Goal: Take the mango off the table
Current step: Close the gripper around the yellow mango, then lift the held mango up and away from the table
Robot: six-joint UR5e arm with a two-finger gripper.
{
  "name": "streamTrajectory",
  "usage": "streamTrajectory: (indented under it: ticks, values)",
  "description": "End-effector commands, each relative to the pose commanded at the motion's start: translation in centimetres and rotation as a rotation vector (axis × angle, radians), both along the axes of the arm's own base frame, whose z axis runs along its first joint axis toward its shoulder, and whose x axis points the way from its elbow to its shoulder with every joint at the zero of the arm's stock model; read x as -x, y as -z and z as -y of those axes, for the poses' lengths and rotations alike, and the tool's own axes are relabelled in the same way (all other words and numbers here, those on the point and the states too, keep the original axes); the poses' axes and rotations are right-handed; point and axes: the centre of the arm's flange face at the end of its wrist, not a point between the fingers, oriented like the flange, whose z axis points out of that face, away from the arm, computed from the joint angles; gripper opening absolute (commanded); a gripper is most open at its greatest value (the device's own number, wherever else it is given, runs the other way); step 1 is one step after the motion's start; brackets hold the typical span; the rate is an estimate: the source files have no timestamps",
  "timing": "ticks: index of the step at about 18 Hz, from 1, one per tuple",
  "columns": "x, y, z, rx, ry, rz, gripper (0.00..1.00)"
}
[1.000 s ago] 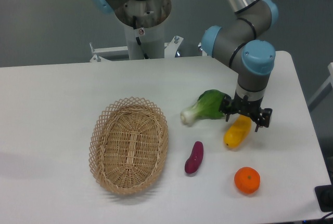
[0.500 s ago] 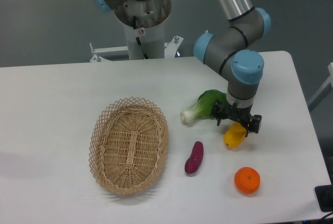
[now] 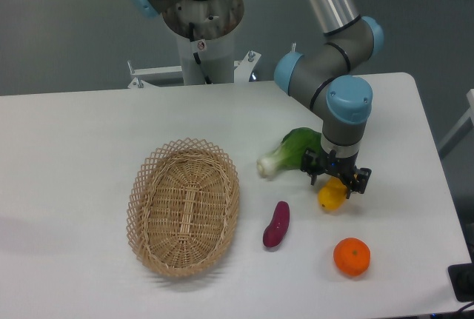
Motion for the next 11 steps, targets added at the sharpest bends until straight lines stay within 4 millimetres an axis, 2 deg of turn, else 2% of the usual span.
streamTrajectory:
  ticks: [3,8,11]
  values:
    - [0.1,-0.2,-0.1,-0.001,0.005,-0.005,0.59]
    - [1.2,-2.0,0.0,-0.019,0.000,-0.037,0.59]
    - [2.4,-5.5,-0.2,-0.054,-0.013,-0.088,0.59]
